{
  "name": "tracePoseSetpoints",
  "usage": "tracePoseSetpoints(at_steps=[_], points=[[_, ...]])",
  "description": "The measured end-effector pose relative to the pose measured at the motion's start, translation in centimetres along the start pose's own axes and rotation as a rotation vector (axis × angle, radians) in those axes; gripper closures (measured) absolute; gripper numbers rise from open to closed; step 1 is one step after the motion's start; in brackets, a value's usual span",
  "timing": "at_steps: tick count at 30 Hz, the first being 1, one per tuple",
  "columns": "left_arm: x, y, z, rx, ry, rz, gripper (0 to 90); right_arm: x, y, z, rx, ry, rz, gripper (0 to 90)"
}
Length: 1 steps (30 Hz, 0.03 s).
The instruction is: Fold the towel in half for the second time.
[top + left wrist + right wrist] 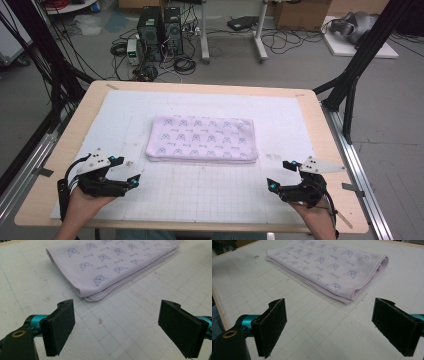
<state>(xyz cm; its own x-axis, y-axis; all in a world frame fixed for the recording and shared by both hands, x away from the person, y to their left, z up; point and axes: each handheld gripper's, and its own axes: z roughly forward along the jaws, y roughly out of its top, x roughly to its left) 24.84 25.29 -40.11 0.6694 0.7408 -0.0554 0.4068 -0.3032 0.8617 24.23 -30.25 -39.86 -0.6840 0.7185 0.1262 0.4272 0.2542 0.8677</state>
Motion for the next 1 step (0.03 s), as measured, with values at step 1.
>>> tracePoseSetpoints(at_steps=[1], points=[[0.02,-0.03,0.01,0.003,-0.001,0.002,14.5,-0.02,-0.09,0.08,-0.001,0.0,-0.003,11.8]])
